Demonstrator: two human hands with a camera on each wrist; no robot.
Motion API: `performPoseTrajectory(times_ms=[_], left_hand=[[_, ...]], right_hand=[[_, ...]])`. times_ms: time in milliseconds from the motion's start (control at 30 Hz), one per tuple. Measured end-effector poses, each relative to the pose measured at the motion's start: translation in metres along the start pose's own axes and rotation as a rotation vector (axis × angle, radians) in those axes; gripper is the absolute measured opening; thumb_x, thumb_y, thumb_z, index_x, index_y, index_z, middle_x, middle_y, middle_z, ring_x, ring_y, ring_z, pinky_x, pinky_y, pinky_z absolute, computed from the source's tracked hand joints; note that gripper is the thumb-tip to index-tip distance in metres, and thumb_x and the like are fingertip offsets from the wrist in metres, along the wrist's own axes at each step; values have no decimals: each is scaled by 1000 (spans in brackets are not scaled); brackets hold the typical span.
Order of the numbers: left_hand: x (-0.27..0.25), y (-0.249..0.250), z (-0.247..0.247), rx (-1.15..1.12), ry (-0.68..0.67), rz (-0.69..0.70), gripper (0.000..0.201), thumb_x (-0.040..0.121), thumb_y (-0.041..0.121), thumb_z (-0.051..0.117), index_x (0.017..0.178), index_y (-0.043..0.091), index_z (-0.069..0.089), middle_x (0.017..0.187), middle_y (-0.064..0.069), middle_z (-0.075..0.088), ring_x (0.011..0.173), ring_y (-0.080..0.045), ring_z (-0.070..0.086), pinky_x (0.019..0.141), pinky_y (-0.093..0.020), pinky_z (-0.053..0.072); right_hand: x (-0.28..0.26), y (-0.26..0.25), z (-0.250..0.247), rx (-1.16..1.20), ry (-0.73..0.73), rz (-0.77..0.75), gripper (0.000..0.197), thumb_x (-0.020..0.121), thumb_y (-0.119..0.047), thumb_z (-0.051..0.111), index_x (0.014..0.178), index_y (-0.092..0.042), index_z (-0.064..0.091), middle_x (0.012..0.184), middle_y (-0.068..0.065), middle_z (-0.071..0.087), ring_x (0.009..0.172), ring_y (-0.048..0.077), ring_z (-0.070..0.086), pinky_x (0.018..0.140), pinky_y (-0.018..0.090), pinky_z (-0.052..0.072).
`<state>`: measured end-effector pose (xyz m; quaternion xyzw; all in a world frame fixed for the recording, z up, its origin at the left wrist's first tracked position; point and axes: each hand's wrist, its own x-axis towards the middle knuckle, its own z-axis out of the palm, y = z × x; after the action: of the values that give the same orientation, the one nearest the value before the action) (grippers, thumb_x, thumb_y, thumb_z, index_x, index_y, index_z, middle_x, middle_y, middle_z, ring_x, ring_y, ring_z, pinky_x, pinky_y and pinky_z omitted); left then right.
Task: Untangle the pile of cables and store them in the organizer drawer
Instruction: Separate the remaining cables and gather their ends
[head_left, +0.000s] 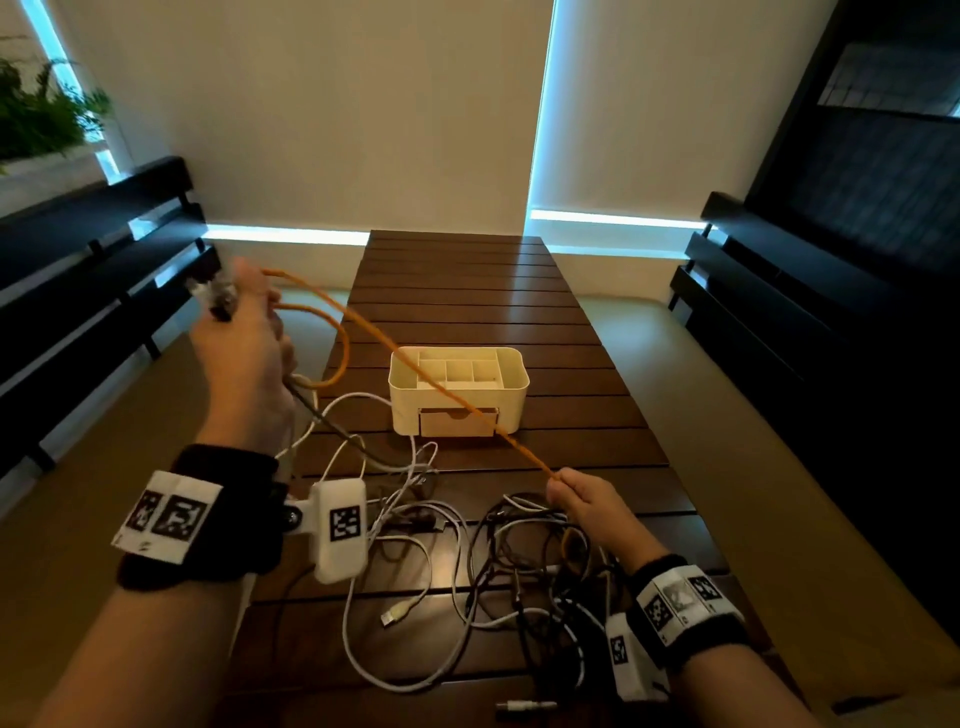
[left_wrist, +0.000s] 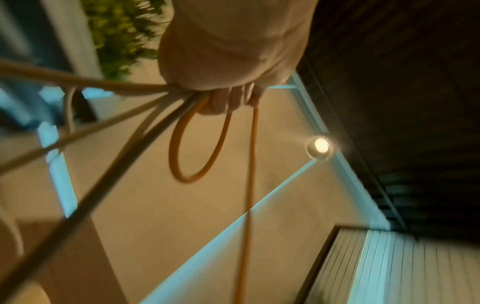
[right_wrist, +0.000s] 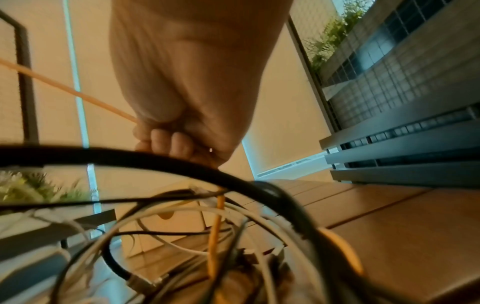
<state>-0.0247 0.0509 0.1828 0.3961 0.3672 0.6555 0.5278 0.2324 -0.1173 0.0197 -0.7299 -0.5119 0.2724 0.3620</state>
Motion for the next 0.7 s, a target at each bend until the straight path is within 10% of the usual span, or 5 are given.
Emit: performPoseTrajectory(times_ms=[67,167,367,600,700], left_hand=[[-6,-9,-2,276,-90,-39,16,92,34,58,101,21,59,72,9,55,66,-8,51,53,-20,39],[-26,-25,6,380,-136,-138,71,86,10,67,145,17,28,127,-2,51,113,-18,50,89,-30,46],[-83,-78,26,684,-602,-276,14,85,25,68,75,17,63,74,-1,62,74,-16,55,69,-30,45],[-104,-91,37,387,-613,-473,29,92,35,58,97,9,69,91,-7,68,82,-17,63,67,-26,51],[-101,-72,39,237,-457,-371,23,93,29,54,93,9,65,72,4,60,57,-3,58,50,-16,45]], right_hand=[[1,-5,0,11,58,-19,29,96,-20,45,68,-22,51,62,-6,48,53,-1,42,56,21,33],[5,-19,1,-12,135,-85,31,97,-21,45,66,-25,50,61,-3,47,53,2,41,54,19,31],[7,-64,11,-51,173,-249,23,97,-18,44,76,-22,52,62,-12,48,57,-5,50,53,11,36],[2,-77,22,-16,77,-333,22,97,-18,44,111,-10,60,86,-4,64,73,1,60,66,18,45],[5,-75,19,30,19,-292,17,97,-18,45,86,-22,58,73,-7,57,62,2,51,61,16,41]])
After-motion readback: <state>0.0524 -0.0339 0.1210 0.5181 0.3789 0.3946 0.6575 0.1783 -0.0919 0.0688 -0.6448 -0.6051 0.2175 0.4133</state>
